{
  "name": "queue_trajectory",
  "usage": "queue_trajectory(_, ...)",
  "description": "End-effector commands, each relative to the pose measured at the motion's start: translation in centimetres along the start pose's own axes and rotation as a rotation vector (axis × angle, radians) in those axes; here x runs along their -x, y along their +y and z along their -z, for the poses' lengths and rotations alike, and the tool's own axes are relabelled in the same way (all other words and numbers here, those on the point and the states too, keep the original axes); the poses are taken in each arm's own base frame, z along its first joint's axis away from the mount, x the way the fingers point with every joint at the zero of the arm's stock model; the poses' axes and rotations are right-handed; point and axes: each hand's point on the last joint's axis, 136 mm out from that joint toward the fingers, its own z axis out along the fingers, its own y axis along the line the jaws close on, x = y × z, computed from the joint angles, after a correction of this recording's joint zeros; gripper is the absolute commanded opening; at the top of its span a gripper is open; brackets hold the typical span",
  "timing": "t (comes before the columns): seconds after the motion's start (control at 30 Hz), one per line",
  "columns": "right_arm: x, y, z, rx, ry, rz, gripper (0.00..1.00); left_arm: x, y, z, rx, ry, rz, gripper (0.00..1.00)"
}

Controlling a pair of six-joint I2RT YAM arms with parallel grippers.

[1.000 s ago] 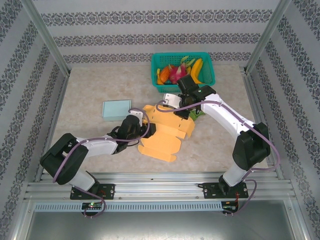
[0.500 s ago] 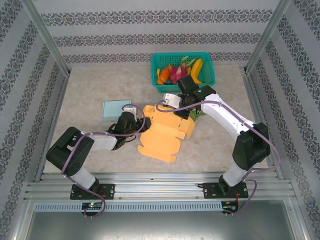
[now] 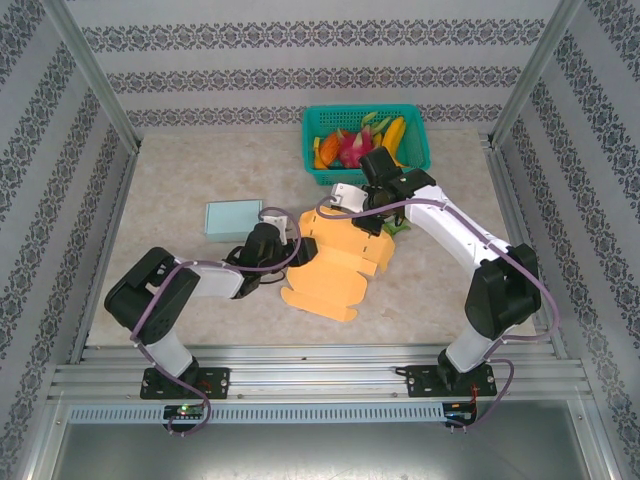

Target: Fold the paper box

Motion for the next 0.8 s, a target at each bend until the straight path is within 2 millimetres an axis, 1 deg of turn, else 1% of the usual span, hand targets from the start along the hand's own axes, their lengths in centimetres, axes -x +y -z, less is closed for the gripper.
queue_trajectory(0.0,0.2,0.4,-0.8,0.026,-0.017,-0.022,0.00,0.3,-3.7,-1.0,-0.148,0.006,0.025,0.58)
queue_trajectory(0.07,0.3,0.3,-0.7,0.022,-0.029,-0.018,0.00,0.2,-4.4,-1.4,-0.184,0.018,0.033,0.61)
queue_trajectory(0.13,0.2,0.3,-0.8,0.019,-0.040,-0.015,0.00,0.0,-4.5,-1.6,-0.196,0.022,0.034,0.62)
queue_trajectory(0.2,0.0,0.0,-1.1,0.010,-0.043,-0.012,0.00,0.0,-4.1,-1.5,-0.176,0.016,0.014,0.62)
queue_trajectory(0.3,-0.1,-0.7,-1.3,-0.031,-0.043,0.005,0.00,-0.2,-3.5,-0.8,-0.137,0.013,-0.056,0.62)
queue_trajectory(0.4,0.1,-2.0,-1.2,-0.143,-0.072,0.038,0.00,-0.5,-1.8,0.6,-0.041,0.006,-0.153,0.62)
queue_trajectory(0.43,0.2,-2.4,-1.0,-0.187,-0.090,0.056,0.00,-0.6,-1.0,1.2,0.001,-0.004,-0.182,0.62)
queue_trajectory(0.47,0.4,-2.6,-0.9,-0.222,-0.105,0.080,0.00,-0.5,-0.6,1.9,0.022,-0.021,-0.207,0.63)
queue_trajectory(0.63,1.7,-2.2,-0.3,-0.379,-0.169,0.248,0.00,-1.2,1.6,4.9,0.119,-0.050,-0.325,0.63)
queue_trajectory(0.77,2.6,-1.8,0.1,-0.533,-0.169,0.405,0.00,-0.5,3.3,7.5,0.216,-0.112,-0.374,0.64)
